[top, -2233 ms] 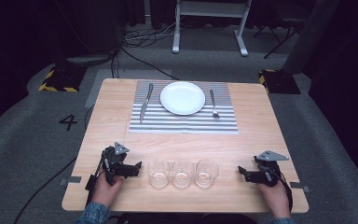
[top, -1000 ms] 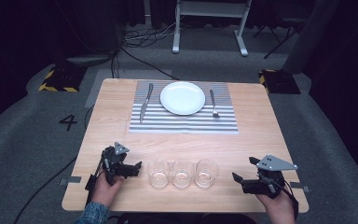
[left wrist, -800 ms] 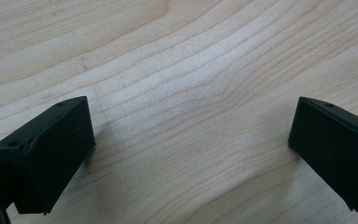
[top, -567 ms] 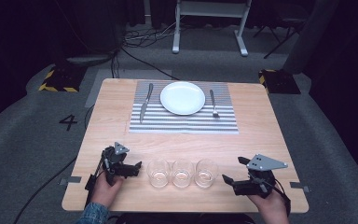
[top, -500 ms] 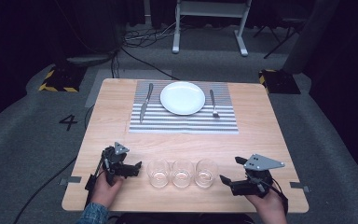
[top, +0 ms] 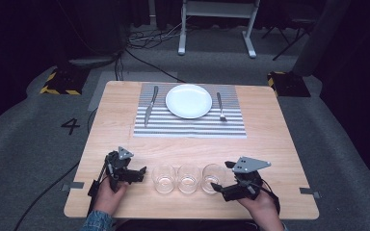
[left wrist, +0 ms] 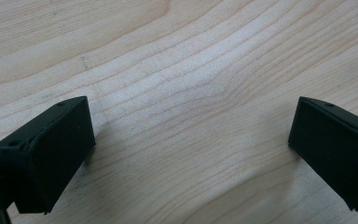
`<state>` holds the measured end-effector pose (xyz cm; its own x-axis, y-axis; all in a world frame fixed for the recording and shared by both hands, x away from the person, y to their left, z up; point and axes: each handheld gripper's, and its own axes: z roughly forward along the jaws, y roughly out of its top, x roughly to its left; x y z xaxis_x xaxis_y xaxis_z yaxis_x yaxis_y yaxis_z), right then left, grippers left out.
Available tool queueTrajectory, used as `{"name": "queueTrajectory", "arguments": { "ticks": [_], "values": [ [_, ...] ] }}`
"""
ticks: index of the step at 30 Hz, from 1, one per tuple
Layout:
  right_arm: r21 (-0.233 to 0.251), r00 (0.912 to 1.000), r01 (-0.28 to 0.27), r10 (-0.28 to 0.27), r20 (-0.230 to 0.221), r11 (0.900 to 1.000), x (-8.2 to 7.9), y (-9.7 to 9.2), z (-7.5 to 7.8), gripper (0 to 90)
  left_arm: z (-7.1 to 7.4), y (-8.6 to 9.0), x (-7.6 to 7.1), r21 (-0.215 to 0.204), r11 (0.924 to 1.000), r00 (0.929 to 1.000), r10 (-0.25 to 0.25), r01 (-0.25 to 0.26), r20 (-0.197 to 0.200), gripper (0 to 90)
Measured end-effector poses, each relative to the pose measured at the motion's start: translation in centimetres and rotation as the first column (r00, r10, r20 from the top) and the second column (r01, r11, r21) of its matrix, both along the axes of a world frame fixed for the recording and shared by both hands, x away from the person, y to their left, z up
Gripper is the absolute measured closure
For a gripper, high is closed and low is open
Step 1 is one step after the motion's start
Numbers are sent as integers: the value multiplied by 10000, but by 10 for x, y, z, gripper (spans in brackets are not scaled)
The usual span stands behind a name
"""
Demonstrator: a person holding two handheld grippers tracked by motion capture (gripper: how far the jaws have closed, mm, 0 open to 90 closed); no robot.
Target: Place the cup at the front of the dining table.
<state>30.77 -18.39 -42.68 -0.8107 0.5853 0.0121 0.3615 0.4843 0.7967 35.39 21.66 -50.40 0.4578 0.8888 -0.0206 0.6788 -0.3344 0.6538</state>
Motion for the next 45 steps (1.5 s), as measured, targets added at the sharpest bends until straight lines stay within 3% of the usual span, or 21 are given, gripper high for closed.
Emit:
{"name": "queueTrajectory", "arguments": {
  "ticks": [13,14,17,23,28,34,40,45],
  "values": [
    [-397,9961,-330,296,-827,9987,11,20,-30,98,0,0,0,-3,10000,10000,-3,3,0,3],
    [-577,9970,-400,361,-677,9975,12,20,-32,114,0,0,0,1,10000,10000,-3,3,0,3],
    [-517,9982,-122,91,-596,9986,11,18,-33,187,0,0,0,2,10000,10000,-3,3,-2,3],
    [-302,9985,-113,97,-538,9995,10,15,-35,190,0,0,0,-1,10000,10000,3,-3,-1,3],
    [-445,9981,-11,-17,-611,9990,11,14,-32,192,0,0,0,-26,10000,10000,6,-7,-7,3],
    [-955,9983,-1,-54,-579,9954,18,12,-24,193,0,0,0,-10,10000,10000,2,-2,-3,3],
    [-903,9985,84,-132,-522,9959,27,6,-11,192,0,0,0,-1,10000,10000,4,-4,3,3],
    [-1565,9994,-94,41,-344,9876,33,8,8,192,0,0,0,1,10000,10000,4,-4,1,3]
  ]
}}
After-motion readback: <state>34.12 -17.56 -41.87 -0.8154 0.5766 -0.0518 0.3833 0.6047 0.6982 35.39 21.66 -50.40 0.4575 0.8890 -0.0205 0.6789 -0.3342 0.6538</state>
